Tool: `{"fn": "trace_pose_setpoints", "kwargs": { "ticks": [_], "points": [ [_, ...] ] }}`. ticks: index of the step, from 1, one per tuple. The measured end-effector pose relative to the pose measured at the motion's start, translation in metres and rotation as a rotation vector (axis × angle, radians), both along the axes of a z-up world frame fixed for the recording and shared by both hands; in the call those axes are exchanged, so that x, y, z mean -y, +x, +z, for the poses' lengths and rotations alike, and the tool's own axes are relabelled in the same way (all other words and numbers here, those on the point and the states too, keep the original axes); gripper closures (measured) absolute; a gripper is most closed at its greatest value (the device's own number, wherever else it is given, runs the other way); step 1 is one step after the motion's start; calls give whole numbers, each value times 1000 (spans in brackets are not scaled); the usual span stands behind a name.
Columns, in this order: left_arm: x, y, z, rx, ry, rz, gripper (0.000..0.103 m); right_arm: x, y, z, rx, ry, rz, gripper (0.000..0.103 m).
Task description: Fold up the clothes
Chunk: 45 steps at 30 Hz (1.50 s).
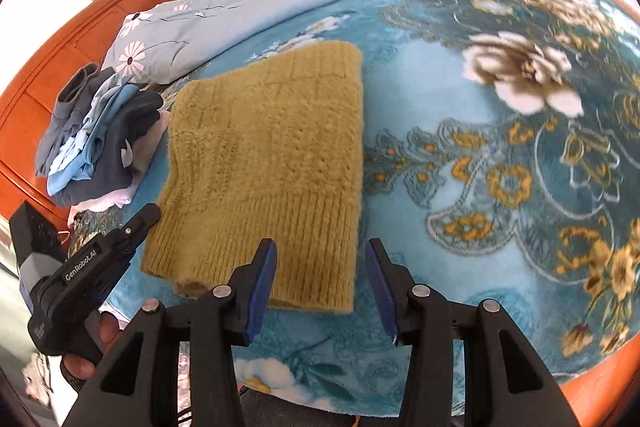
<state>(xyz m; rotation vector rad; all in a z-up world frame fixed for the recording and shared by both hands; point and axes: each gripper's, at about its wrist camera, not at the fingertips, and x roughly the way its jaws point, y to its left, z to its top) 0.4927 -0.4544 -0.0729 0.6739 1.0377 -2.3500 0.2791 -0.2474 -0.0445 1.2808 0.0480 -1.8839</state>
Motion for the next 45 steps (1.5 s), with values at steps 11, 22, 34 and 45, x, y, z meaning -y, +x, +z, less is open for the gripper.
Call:
{"fn": "trace_pose_setpoints", "kwargs": {
  "ticks": [11, 22, 34, 45],
  "points": [
    [4, 17, -2, -20, 19, -39, 94, -8, -7, -15, 50, -9, -4, 56],
    [94, -94, 43, 42, -139, -150, 31, -6, -22, -38, 169, -84, -78, 50],
    [163, -157, -44, 118, 211, -324, 48, 0, -25, -49, 243, -154, -101, 49],
    [79, -121, 41, 100, -38, -182, 73, -21, -58, 3, 278, -283, -65, 81]
  ]
}}
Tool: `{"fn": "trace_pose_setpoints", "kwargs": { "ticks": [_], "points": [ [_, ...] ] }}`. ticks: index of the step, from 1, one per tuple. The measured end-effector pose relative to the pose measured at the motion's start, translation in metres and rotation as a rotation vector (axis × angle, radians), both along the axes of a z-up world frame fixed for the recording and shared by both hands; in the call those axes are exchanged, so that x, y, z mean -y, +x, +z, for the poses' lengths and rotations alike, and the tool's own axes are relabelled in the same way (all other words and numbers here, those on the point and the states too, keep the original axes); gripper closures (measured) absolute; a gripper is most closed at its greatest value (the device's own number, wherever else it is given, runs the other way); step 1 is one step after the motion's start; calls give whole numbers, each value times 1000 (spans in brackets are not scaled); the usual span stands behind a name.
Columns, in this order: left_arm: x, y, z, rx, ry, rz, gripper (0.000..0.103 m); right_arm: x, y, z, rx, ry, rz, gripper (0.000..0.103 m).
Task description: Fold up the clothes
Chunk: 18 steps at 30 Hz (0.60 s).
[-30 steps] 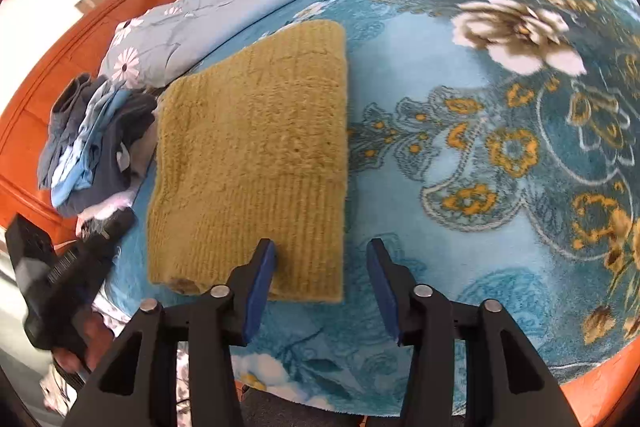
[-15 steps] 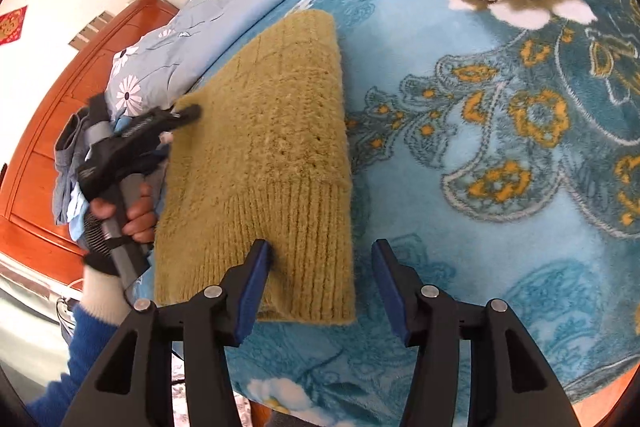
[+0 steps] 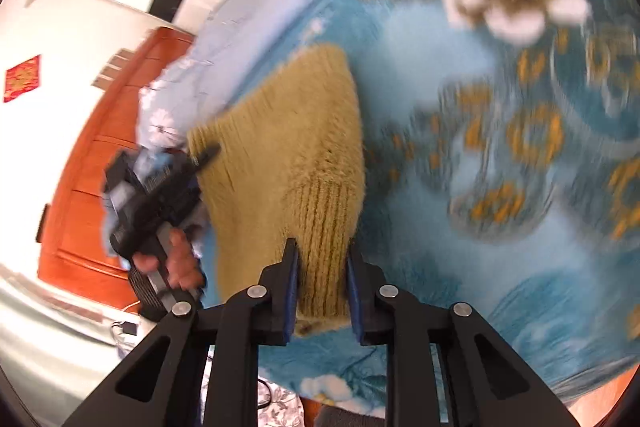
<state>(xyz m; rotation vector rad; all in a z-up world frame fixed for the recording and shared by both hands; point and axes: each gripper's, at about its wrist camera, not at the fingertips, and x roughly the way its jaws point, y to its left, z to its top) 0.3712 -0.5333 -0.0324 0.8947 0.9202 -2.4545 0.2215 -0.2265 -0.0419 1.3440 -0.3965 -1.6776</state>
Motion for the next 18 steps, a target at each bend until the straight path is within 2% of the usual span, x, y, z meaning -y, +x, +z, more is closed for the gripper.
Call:
{"fn": "trace_pose_setpoints", "kwargs": {
  "ticks": [2, 6, 8, 10, 12, 15, 17, 18],
  "points": [
    [-27, 12, 18, -6, -66, -11, 73, -5, -12, 25, -75, 23, 47, 81],
    [-72, 43, 39, -93, -49, -15, 73, -15, -39, 66, -197, 94, 140, 81],
    [-94, 52, 41, -113, -63, -17, 73, -25, -56, 79, -262, 104, 204, 81],
    [-116, 54, 31, -79, -101, -14, 72, -33, -75, 79, -321, 104, 269, 81],
    [-131, 49, 9, -4, -105, -14, 71, -38, -93, 64, -299, 123, 285, 81],
    [-138, 41, -27, 108, -64, -17, 71, -45, -117, 15, -183, 195, 235, 81],
    [-135, 44, -36, 113, -42, -1, 68, -50, -123, -19, -120, 228, 191, 79],
    [-133, 46, -36, 94, -21, 2, 68, -57, -126, -30, -76, 195, 164, 74]
  ]
}}
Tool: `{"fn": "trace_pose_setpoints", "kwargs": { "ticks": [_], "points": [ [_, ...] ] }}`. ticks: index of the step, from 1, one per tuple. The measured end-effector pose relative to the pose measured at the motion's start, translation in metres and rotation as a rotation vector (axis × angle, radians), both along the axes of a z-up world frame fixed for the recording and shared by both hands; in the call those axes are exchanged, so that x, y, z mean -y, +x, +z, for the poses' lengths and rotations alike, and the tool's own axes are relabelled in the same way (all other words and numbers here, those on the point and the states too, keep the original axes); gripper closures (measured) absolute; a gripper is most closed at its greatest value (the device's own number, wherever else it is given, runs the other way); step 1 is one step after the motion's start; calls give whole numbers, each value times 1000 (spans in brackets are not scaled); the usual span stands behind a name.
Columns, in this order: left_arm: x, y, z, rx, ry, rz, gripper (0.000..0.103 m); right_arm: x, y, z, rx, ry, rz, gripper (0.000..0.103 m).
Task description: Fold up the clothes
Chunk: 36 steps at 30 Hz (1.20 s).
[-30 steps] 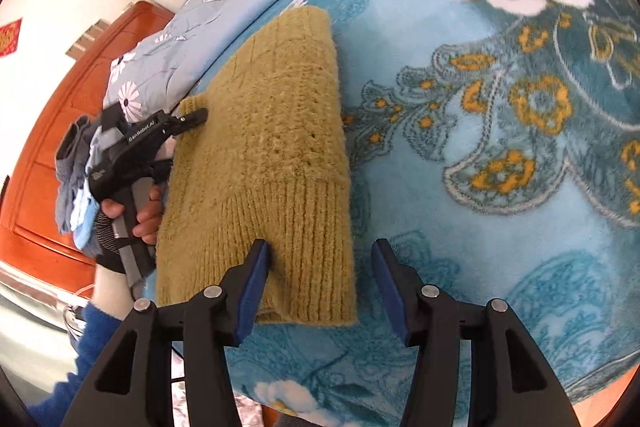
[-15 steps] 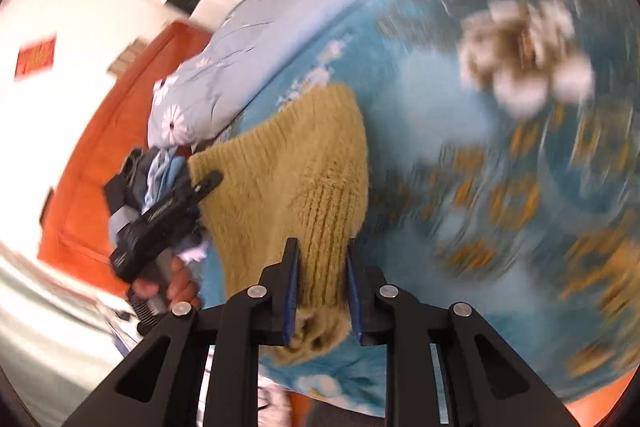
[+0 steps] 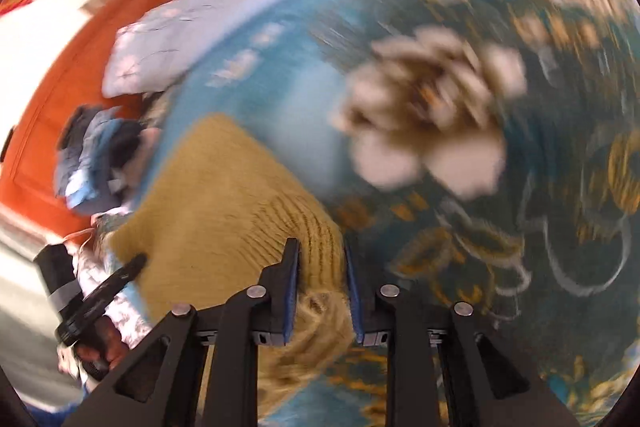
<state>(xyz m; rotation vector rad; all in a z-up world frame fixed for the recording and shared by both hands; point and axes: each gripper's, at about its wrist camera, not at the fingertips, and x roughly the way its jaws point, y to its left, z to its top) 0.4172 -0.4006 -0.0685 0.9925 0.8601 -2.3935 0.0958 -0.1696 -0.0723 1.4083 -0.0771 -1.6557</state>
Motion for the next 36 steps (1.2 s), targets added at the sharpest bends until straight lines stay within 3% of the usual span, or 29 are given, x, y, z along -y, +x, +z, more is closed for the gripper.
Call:
{"fn": "trace_pose_setpoints", "kwargs": {
  "ticks": [2, 4, 9, 11, 14, 18, 21, 25, 29, 31, 35, 36],
  "points": [
    [5, 3, 2, -29, 40, -5, 66, -14, -4, -14, 81, -86, -64, 73],
    [8, 6, 4, -44, 83, -22, 63, -22, -2, -15, 98, -119, -100, 71],
    [15, 18, 12, -46, 164, -47, 54, -42, 26, 3, -32, -62, -205, 52],
    [20, 25, 20, -58, 132, -35, 47, -57, 40, 2, -22, -84, -261, 47],
    [33, 33, 34, -60, 19, 32, 37, -77, 59, -3, 23, -131, -351, 45],
    [59, 7, 38, -67, 40, -27, 31, -79, 82, -1, 64, -178, -375, 28],
    [73, -35, 32, -16, 53, -147, 30, -73, 93, -3, 83, -182, -365, 27],
    [81, -79, 1, 59, 171, -282, 30, -73, 105, 0, 72, -174, -403, 27],
    [83, -92, -31, 105, 308, -298, 29, -66, 109, 2, 83, -151, -385, 27],
    [82, -88, -31, 71, 326, -296, 27, -64, 112, 3, 84, -153, -389, 29],
    [73, -81, -29, 51, 328, -296, 30, -60, 115, -5, 150, -183, -404, 46],
    [71, -78, -27, 45, 322, -285, 39, -60, 116, -5, 147, -182, -406, 49]
  ]
}}
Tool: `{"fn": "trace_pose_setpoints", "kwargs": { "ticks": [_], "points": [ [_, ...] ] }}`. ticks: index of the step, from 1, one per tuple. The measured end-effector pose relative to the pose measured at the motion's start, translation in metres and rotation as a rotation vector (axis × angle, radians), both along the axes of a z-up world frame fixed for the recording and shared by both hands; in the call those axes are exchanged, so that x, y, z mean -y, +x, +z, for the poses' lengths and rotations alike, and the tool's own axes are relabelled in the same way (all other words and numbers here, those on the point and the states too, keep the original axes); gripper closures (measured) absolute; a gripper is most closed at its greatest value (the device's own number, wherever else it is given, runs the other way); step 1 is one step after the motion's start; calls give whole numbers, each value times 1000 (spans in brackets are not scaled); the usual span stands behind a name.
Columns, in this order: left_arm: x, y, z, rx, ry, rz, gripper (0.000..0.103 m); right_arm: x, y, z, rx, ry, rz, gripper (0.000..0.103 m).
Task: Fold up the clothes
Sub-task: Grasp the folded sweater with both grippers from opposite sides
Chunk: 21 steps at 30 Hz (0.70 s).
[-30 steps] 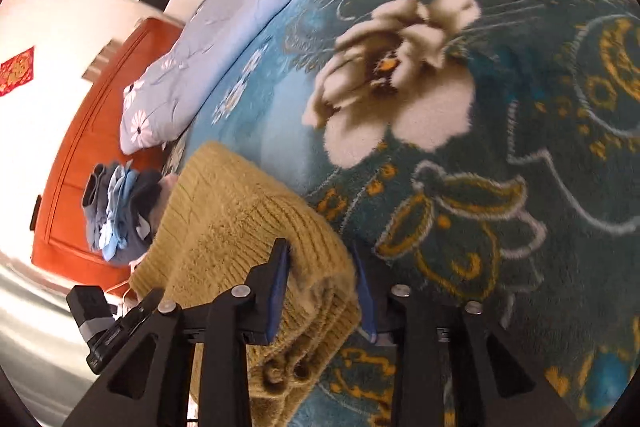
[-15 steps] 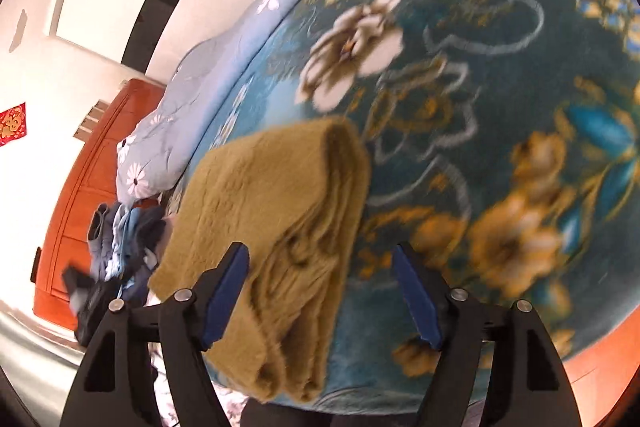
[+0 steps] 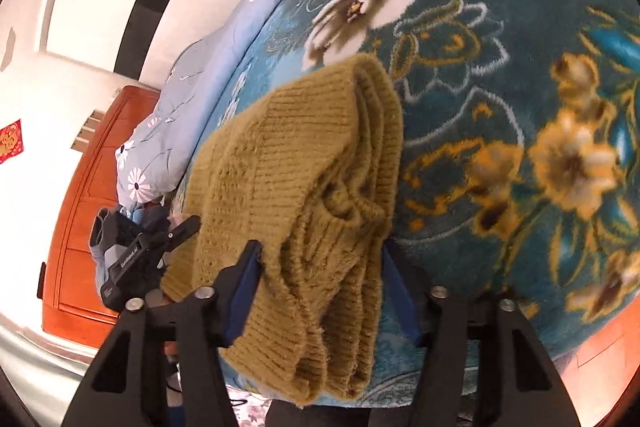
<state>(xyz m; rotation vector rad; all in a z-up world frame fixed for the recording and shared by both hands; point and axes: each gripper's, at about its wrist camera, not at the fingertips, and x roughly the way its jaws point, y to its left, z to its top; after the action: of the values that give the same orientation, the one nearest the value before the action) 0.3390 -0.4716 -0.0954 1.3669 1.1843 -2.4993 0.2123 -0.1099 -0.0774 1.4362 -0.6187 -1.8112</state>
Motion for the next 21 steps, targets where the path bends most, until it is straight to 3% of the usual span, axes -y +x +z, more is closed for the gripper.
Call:
{"fn": "trace_pose_setpoints", "kwargs": {
  "ticks": [3, 5, 12, 16, 21],
  "points": [
    [-7, 8, 5, -14, -15, 37, 64, 3, 0, 1, 4, -16, 3, 62],
    [-13, 16, 12, -33, -20, 63, 68, 3, -1, 5, -7, -22, 23, 64],
    [-29, 63, 43, -149, -20, 154, 72, 18, -6, 42, -115, -26, 132, 66],
    [-40, 94, 57, -223, -61, 212, 71, 30, -16, 58, -166, -45, 236, 66],
    [-34, 119, 13, -111, 14, 279, 69, 34, -16, 37, -155, -8, 293, 66]
  ]
}}
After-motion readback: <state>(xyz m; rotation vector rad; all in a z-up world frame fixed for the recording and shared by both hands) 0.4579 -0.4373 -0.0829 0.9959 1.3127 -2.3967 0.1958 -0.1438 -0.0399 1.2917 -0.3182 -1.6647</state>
